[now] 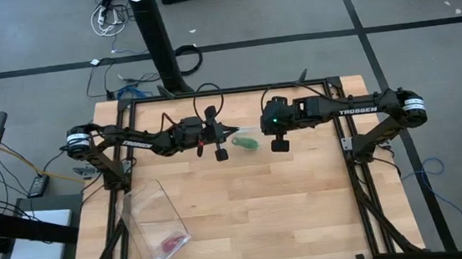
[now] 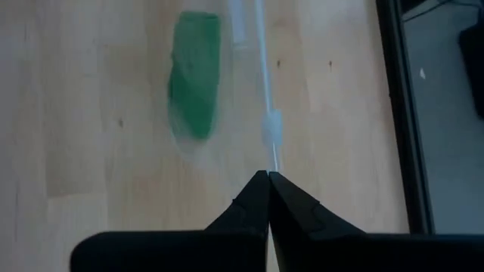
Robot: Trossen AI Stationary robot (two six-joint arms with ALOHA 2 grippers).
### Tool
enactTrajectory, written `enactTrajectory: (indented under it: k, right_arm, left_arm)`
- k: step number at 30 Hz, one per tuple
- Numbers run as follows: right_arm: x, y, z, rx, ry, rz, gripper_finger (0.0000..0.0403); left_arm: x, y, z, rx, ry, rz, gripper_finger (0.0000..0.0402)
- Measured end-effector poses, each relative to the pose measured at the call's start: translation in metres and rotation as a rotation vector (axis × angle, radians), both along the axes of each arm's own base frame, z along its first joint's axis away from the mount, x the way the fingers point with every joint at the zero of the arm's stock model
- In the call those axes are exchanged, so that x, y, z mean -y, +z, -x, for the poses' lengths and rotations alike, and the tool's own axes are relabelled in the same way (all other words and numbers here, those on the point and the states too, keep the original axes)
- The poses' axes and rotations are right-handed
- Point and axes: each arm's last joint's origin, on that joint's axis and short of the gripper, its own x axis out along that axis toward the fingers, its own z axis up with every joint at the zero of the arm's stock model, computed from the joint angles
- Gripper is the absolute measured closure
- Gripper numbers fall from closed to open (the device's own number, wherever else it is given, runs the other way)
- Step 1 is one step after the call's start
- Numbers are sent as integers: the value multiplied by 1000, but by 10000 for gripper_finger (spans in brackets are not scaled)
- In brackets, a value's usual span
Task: Roll bandage
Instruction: Close the transparent zip bag
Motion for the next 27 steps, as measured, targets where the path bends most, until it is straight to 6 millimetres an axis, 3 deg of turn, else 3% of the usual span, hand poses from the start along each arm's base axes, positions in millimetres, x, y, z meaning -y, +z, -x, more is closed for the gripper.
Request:
enactTrajectory:
  k: [15, 22, 27]
  right_arm:
    - [-4, 9, -8, 120, 5, 33, 280]
    - [2, 3, -12, 108, 43, -5, 285]
    - [3, -2, -16, 93, 44, 7, 312]
  left_arm:
    - [0, 0, 0, -2, -15, 5, 400]
    - [0, 1, 0, 9, -13, 8, 400]
    - [0, 0, 0, 8, -13, 9, 400]
